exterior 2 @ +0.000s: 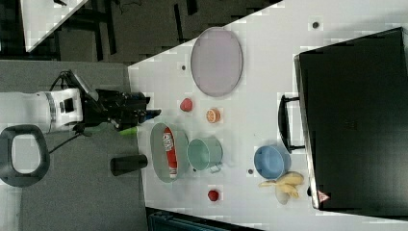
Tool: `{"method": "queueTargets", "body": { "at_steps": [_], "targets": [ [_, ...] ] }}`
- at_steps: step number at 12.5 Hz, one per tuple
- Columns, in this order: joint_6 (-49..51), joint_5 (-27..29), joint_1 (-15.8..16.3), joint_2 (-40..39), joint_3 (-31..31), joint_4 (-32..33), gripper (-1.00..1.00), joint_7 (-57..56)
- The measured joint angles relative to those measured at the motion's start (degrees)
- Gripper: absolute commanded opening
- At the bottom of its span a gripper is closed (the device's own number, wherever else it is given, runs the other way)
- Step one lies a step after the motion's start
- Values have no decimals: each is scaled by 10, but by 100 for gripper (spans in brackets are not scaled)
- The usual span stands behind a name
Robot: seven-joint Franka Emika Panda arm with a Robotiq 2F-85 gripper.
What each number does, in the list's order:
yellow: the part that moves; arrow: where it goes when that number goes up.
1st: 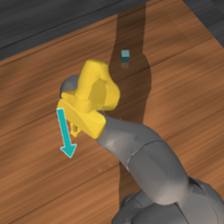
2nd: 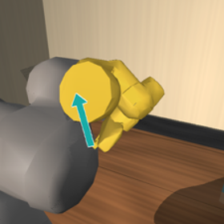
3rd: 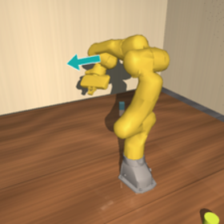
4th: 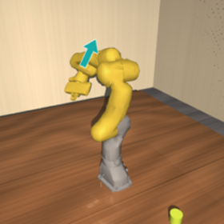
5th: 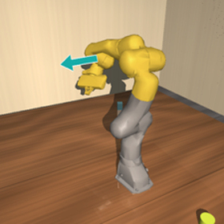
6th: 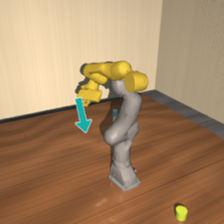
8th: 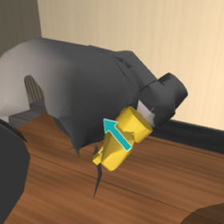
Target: Pick ketchup from strainer and place it on the table
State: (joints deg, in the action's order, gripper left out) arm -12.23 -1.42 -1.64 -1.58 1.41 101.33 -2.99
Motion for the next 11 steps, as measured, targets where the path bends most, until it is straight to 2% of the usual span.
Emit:
{"method": "queueTargets", "body": {
  "at_steps": [2,3,6,11],
  "targets": [
    [62,13,-44,54,44,54,82,5],
    [75,22,-51,83,53,74,99,10],
    [37,24,-52,119,87,58,100,19],
    [14,21,-42,73,215,46,100,23]
  ]
}}
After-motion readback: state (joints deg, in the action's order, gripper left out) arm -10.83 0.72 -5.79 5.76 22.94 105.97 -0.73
